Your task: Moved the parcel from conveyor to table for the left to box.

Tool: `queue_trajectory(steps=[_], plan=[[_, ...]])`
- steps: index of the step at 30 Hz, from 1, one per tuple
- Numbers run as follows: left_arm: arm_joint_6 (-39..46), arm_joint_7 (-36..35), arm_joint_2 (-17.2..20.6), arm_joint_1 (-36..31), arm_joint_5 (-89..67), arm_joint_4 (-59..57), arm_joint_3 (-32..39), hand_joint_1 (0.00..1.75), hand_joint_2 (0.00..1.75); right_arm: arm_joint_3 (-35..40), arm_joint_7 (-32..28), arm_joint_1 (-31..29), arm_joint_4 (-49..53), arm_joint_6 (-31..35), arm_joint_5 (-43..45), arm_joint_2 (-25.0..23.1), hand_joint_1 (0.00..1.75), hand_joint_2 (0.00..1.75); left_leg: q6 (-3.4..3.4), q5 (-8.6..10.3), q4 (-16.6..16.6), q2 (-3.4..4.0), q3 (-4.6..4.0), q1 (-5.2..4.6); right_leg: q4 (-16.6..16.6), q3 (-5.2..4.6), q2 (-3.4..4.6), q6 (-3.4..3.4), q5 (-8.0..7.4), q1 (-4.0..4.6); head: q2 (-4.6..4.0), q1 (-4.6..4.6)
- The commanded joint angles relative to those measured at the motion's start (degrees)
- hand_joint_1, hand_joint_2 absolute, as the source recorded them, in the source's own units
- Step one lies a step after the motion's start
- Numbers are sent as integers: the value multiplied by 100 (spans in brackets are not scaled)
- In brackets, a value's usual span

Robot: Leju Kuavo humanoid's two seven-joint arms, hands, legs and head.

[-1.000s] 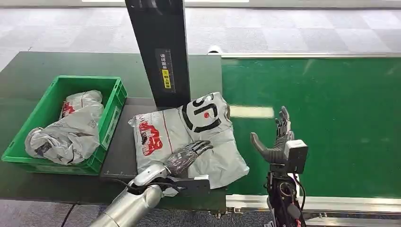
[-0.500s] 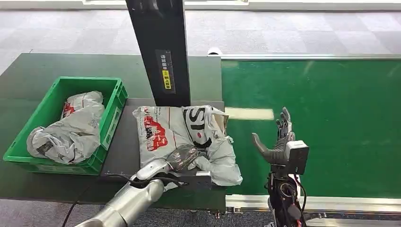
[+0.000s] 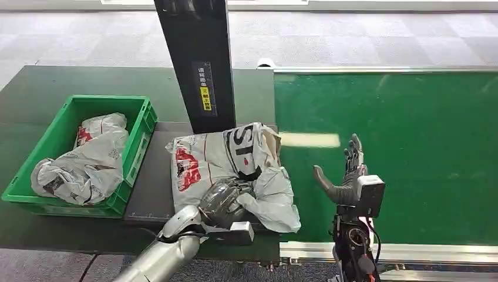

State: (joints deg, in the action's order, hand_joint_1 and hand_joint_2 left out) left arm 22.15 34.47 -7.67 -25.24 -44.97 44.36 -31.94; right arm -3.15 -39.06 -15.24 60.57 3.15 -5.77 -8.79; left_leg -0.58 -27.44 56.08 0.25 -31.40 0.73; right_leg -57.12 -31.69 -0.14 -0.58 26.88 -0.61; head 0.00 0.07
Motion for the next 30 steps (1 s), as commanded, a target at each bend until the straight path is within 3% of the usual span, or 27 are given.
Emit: queue_trajectory(steps=[1,18,19,22,28,30], plan=[[1134,553,399,538,1760,1975,-136,175,0,100,26,-290,-340,-11,99,-78,0,175,3,-2,4,16,-21,-1,-5,-26,18,3,-3,0,-2,0],[1134,553,399,538,1760,1975,-136,175,0,100,26,-290,-340,-11,99,-78,0,175,2,1,-2,-4,-32,-1,2,-32,3,2,-2,0,0,0],[1699,553,711,466,2404,2225,-689,175,0,170,-5,-384,-493,-17,142,-75,0,175,3,3,-4,-3,-33,-2,4,-33,4,3,-5,-1,0,-2],[1785,553,798,579,3249,3395,-682,175,0,278,-94,-555,-819,64,252,-38,0,175,3,-1,6,7,-44,0,-5,-46,15,4,-5,1,0,0],[1785,553,413,736,3228,4706,110,175,0,436,-94,-569,-854,253,523,4,0,175,3,-2,7,5,-49,3,-3,-48,6,1,-3,4,0,-2],[1785,553,352,661,2850,4548,369,175,0,498,-94,-478,-774,314,603,48,0,175,4,-3,8,7,-50,2,-4,-48,9,1,-2,3,-2,0]])
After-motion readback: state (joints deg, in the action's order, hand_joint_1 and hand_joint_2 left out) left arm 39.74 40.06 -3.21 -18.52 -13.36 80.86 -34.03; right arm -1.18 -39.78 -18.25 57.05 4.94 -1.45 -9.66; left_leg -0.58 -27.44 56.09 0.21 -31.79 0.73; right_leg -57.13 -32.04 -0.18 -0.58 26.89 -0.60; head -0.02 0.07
